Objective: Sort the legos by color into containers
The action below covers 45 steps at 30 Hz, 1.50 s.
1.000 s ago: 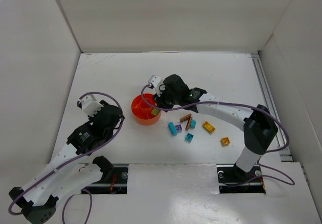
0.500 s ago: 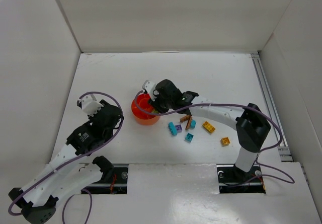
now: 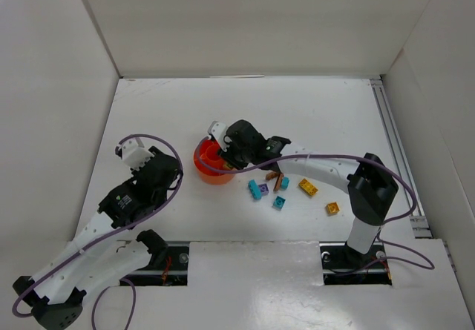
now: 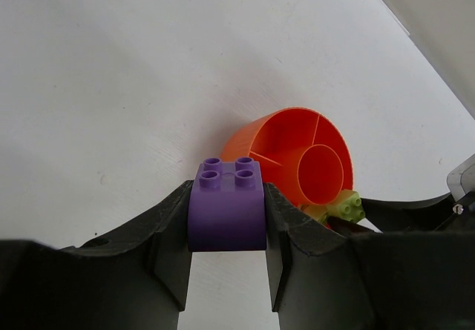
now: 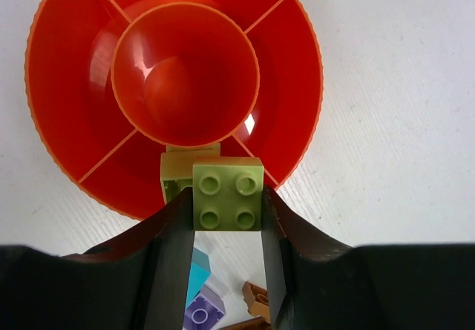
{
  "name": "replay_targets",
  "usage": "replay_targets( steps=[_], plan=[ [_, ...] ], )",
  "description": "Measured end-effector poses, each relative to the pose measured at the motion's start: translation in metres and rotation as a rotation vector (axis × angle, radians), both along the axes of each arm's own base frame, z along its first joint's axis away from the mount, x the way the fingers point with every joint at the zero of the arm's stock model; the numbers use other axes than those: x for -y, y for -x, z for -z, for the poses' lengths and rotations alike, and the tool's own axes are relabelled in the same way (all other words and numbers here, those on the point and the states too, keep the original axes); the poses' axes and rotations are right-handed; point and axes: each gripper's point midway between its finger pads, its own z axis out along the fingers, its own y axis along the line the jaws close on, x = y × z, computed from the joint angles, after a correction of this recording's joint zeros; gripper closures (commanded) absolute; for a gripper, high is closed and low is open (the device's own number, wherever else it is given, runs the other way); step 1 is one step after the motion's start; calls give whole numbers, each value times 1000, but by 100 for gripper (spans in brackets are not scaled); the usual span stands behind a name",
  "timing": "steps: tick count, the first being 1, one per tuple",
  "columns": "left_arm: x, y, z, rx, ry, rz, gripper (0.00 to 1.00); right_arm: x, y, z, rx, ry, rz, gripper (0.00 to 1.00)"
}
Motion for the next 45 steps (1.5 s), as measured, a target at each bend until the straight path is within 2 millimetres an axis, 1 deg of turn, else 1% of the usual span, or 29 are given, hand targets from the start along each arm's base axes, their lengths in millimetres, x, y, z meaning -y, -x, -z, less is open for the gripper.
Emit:
replay_targets(
  steps=[6,9,10,13,18,22,23,24,26,28,31,33,37,38,39,40,42,45],
  plan=[
    [1,-1,0,0,-3,6,83,0,-2,-2,1,8,5,67],
    [3,-2,0,-2,-6,13,83,0,-1,0,-3,13,2,60],
    [3,-2,0,-3,-7,15,83,0,-1,0,-5,14,-1,56],
    [4,-2,0,-2,-6,22,83,-1,0,0,-7,13,-9,54],
    [7,-3,0,-3,-8,35,84,0,2,0,-12,18,-15,45],
    [8,-4,0,-4,-14,42,85,-1,2,-1,-11,18,-20,45],
    [9,-5,0,-5,-15,43,85,-1,2,-1,-12,19,-20,46],
    [9,-5,0,-5,-16,45,85,-1,2,-2,-12,20,-20,52],
    [10,-6,0,-6,-19,48,87,-1,1,-3,-10,20,-22,52],
    [11,-6,1,-8,-20,51,87,-1,1,-3,-10,21,-21,55],
    [13,-7,1,-10,-22,59,88,0,2,-3,-11,20,-20,66],
    [14,-7,1,-10,-23,66,88,0,2,-3,-11,21,-20,66],
    [15,-7,1,-11,-25,77,89,0,2,-3,-13,24,-21,77],
    [15,-7,1,-11,-25,79,90,0,2,-3,-13,24,-21,83],
    [16,-7,1,-10,-25,81,90,0,2,-3,-13,23,-22,83],
    [16,-7,0,-9,-26,83,90,0,3,-3,-17,21,-27,85],
    [17,-7,1,-11,-28,89,90,-2,5,-2,-28,13,-42,92],
    [17,-7,1,-12,-30,96,91,-9,14,-2,-62,-11,-98,94]
  ],
)
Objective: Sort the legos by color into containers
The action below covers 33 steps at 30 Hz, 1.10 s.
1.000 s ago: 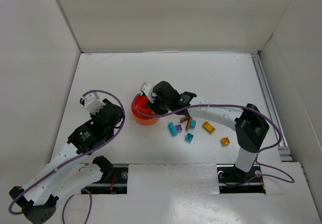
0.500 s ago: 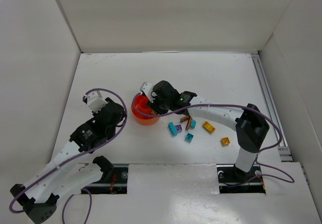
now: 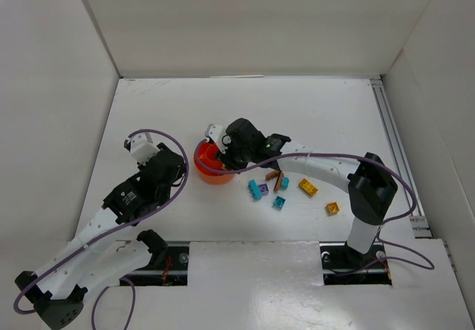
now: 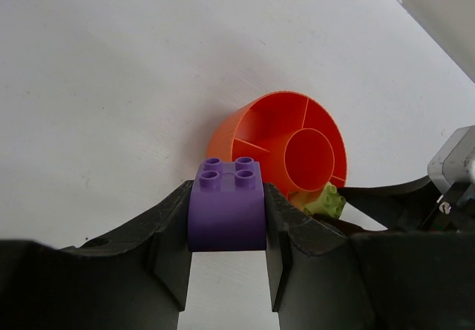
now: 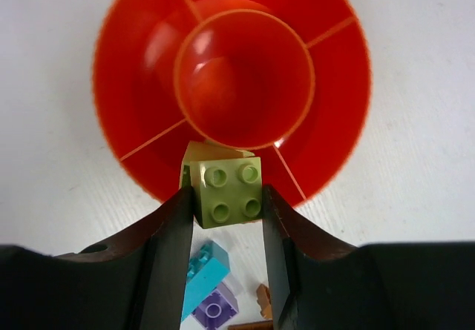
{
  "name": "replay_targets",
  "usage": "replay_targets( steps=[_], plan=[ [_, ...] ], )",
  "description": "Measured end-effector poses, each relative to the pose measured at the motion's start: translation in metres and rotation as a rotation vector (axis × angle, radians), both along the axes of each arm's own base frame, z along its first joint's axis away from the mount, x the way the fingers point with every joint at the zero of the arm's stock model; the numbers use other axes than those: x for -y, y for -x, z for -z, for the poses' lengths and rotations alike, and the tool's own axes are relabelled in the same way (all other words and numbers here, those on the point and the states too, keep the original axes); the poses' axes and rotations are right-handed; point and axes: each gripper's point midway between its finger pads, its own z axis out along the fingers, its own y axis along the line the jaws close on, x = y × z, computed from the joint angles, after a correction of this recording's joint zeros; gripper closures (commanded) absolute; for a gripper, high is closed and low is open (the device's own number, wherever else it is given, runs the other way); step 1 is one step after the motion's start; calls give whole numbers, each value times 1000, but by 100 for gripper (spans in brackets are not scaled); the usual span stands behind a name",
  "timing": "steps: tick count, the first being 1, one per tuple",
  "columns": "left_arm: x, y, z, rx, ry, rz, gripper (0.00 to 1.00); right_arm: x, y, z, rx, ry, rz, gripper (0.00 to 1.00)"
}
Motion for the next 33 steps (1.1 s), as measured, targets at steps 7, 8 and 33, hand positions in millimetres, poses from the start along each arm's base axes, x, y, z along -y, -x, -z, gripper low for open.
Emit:
replay_targets(
  steps=[7,8,33],
  plan=[
    [3,-2,-2,9,6,14,91,-12,23,0,-91,-54,-158,96],
    [3,-2,-3,10,5,15,91,-11,22,0,-94,-57,-158,96],
    [9,-4,-3,8,-1,42,92,7,3,-1,-86,-29,-90,96]
  ],
)
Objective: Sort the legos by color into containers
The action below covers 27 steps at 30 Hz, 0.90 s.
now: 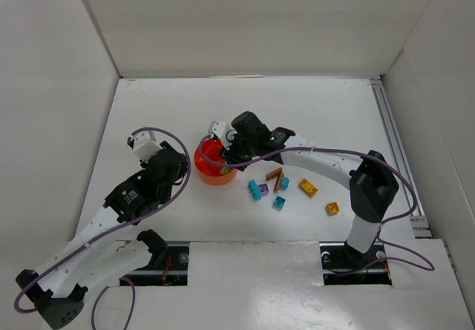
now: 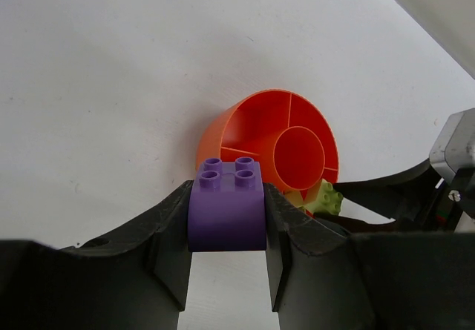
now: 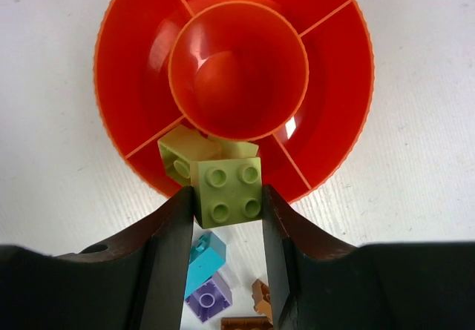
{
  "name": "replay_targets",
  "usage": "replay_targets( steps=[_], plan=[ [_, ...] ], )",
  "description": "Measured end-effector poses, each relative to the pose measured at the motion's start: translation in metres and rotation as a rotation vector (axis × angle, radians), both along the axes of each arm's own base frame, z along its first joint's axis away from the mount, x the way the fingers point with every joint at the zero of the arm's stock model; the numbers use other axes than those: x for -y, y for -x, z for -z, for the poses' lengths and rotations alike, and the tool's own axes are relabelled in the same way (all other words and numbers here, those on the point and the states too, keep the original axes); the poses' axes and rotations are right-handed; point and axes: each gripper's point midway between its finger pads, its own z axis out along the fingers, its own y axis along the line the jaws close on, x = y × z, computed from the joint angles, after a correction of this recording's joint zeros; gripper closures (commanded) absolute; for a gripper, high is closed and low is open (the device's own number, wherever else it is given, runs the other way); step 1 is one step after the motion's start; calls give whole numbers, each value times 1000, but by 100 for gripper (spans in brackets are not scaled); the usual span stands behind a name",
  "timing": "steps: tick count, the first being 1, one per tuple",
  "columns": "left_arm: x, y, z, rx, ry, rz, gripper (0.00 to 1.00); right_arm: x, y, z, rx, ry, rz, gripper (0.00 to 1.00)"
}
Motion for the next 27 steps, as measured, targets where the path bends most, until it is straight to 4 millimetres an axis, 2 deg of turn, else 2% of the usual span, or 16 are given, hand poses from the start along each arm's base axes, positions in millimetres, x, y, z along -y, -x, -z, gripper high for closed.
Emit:
replay_targets(
  steps=[3,5,8,13,21,23,27],
  plan=[
    [0,0,0,0,0,2,92,-4,0,3,9,23,3,96],
    [0,0,0,-1,0,2,92,-7,2,6,13,36,0,93],
    [0,0,0,0,1,2,92,-10,3,8,21,46,5,77],
    [0,0,0,0,-4,5,92,-10,2,7,25,54,14,66],
    [2,-1,1,-3,-9,13,94,-4,0,8,31,74,41,31],
    [3,-1,2,-7,-10,18,94,-3,-1,4,42,74,49,26],
    [3,0,2,-8,-14,22,94,-1,-2,-8,63,58,58,25]
  ],
)
